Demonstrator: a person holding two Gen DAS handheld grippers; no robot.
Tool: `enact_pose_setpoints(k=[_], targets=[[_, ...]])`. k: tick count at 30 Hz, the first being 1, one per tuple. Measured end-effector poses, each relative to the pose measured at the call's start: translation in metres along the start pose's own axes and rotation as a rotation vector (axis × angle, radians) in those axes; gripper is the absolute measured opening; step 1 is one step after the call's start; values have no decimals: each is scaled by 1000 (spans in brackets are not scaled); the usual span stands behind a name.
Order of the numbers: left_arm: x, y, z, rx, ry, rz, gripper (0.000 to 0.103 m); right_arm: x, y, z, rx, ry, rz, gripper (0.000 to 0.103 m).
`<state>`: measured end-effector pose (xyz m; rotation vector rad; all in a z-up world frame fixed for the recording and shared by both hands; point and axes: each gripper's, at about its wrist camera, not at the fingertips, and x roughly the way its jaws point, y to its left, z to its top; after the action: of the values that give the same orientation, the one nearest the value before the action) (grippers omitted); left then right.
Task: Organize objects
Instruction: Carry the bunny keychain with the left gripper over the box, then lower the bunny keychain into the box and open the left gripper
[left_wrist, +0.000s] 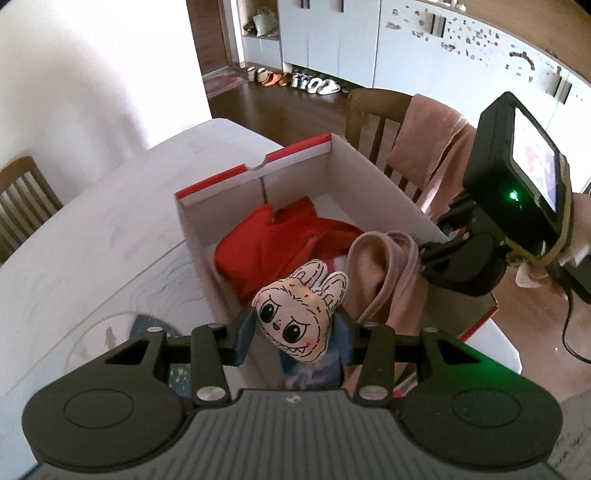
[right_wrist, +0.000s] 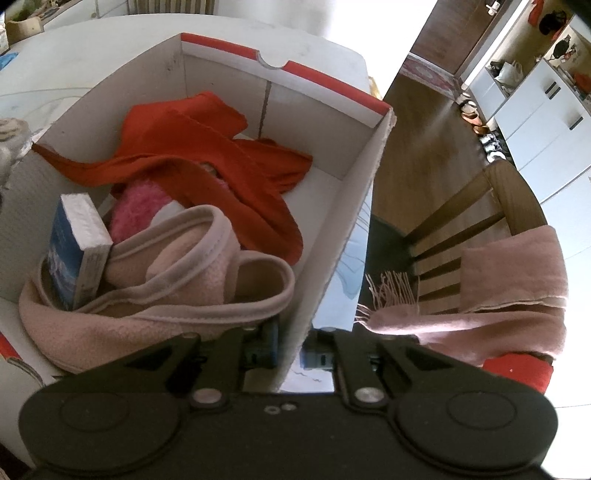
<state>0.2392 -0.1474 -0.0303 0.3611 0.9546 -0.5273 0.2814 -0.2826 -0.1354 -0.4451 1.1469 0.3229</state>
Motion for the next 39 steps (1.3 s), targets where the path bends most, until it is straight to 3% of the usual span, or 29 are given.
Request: enact_pose_setpoints(k=[9, 29, 30, 34, 39], targets=[[28, -17, 11, 55, 17, 28, 44, 1, 1, 0, -1, -3, 7, 9], [74, -18, 4, 60, 83, 20, 45, 1, 3, 1, 2, -2, 11, 9], [74, -18, 3, 60, 82, 19, 46, 1, 4, 2, 3, -2, 11, 9], [68, -16, 0, 57, 50, 9, 69, 0, 6, 2, 4, -2, 10, 9], [58, -16, -4, 57, 25, 12, 70, 1, 4, 1, 5, -2, 10, 9]])
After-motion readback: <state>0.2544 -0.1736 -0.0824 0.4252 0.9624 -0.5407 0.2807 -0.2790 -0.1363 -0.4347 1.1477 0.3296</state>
